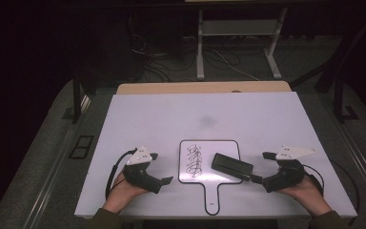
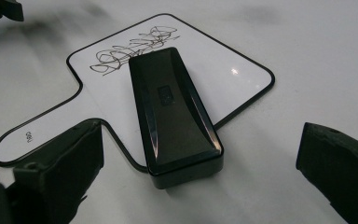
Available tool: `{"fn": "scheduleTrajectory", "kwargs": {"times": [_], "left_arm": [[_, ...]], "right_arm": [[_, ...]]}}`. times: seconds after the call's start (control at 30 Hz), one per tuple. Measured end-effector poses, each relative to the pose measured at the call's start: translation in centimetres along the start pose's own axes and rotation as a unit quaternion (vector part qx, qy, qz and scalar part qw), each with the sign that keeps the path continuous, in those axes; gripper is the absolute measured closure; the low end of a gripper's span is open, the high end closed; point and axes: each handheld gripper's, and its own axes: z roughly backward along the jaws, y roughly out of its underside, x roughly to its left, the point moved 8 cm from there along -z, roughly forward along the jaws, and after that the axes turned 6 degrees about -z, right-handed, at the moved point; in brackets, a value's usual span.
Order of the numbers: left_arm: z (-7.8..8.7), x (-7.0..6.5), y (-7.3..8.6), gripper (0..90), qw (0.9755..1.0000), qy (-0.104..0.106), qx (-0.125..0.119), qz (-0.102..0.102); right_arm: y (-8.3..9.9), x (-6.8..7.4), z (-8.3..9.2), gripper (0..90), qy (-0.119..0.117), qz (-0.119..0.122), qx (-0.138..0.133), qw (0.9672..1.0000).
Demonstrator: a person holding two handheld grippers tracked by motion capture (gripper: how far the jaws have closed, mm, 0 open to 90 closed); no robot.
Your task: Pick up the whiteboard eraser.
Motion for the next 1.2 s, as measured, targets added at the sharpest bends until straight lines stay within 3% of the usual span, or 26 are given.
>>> {"fn": "scheduleTrajectory", "kwargs": {"times": [0.63,1.2], "left_arm": [[-0.5,-0.8,-0.1,0.0,0.9999,0.015,0.001,-0.005],[-0.6,-0.9,-0.2,0.0,0.9998,0.019,-0.005,-0.001]], "right_arm": [[-1.3,0.3,-1.0,0.0,-0.008,0.011,0.031,0.9994],[-3.0,0.8,-2.2,0.0,-0.014,0.032,0.037,0.9987]]}}
